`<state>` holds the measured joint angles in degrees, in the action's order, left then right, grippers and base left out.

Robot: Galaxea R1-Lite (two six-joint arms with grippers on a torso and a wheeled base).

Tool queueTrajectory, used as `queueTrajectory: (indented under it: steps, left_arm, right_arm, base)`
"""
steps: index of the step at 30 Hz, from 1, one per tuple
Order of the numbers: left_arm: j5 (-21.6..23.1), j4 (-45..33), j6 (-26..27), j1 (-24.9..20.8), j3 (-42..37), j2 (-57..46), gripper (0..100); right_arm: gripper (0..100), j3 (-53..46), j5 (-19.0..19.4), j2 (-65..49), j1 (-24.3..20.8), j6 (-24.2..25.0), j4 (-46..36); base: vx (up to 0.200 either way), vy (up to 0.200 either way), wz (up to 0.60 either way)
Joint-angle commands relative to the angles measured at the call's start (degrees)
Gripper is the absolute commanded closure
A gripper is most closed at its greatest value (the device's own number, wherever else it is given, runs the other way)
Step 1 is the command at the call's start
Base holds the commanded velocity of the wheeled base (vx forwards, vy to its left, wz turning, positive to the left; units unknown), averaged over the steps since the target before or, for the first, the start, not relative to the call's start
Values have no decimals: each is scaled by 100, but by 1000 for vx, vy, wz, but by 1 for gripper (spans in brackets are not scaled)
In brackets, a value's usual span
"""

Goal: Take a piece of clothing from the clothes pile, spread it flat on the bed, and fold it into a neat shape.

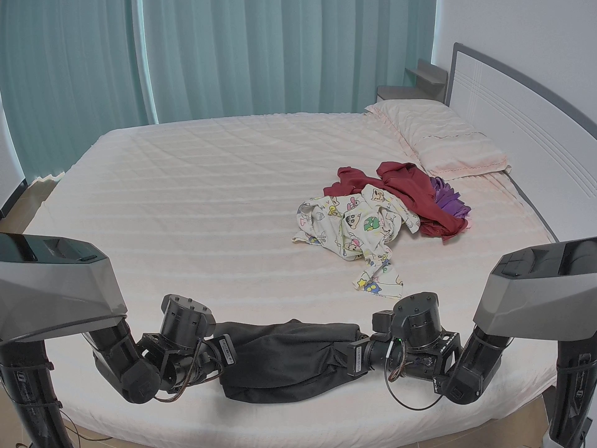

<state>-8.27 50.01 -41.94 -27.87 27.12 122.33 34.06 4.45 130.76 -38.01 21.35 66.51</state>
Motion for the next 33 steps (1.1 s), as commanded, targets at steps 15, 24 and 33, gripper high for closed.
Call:
queueTrajectory:
  steps: [15,24,33]
  left_arm:
    - [36,-17,256,1,-454,247,0]
    - [36,-228,713,203,-462,256,0]
    - [-79,-219,107,414,311,959,0]
  right_arm:
    - [0,-339,56,134,-75,-78,-376]
    - [0,-347,144,-217,224,-517,-1378]
    - [0,57,135,-244,672,-386,-1228]
  base:
    - [0,0,0]
    - [0,0,0]
    - [0,0,0]
